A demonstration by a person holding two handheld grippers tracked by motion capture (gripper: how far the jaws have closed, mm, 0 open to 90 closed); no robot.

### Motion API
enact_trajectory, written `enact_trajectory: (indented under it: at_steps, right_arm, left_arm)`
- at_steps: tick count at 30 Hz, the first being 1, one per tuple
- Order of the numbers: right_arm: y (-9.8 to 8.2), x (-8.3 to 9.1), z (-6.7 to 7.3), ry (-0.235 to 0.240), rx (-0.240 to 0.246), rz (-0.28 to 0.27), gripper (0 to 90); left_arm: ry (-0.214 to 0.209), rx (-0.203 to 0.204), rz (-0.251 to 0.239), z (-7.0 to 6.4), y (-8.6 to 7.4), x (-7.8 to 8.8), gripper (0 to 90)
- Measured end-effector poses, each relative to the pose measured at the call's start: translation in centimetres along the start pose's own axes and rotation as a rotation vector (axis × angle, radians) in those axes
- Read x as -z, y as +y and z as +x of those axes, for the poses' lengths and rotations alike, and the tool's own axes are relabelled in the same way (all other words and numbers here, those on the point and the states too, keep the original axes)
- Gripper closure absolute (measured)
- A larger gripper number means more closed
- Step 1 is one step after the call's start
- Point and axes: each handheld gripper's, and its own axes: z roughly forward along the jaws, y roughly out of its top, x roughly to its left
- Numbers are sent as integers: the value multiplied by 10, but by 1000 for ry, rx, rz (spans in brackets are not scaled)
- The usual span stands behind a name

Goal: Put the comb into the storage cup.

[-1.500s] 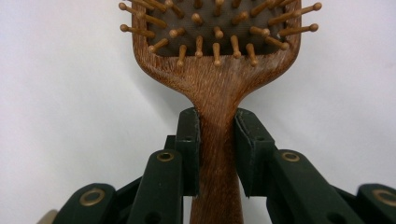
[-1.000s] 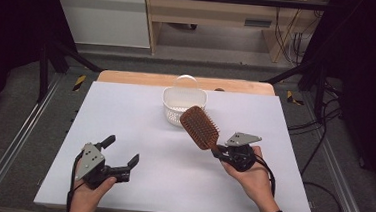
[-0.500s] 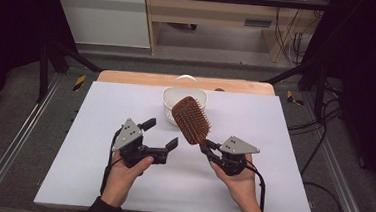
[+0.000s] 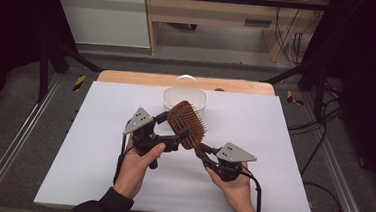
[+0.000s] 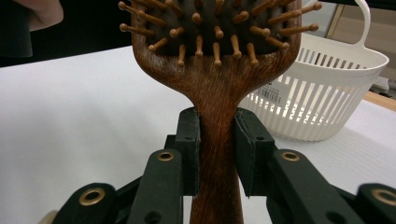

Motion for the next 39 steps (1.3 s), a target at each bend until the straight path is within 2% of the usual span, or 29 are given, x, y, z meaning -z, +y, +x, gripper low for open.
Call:
enact_trajectory:
  at_steps: [2,10,15,20,28,39]
  right_arm:
    - [-1,-1,1,-2,2,3,732]
    - [-1,-3,6,-3,21,6,732]
    - [-1,-3,6,0,23,1,732]
    - [0,-2,6,-3,23,-4,731]
    - [0,-2,6,-7,23,-8,731]
    - [-1,-2,6,-3,23,-7,731]
  left_arm:
    - [8,10,2,1,0,-1,84]
    - [-8,58,9,2,-1,-5,167]
    - [-1,71,13,1,-2,-8,222]
    - [6,72,11,1,-2,-7,233]
    - [-3,88,7,1,-2,-7,247]
    - [-7,102,3,1,-4,-9,318]
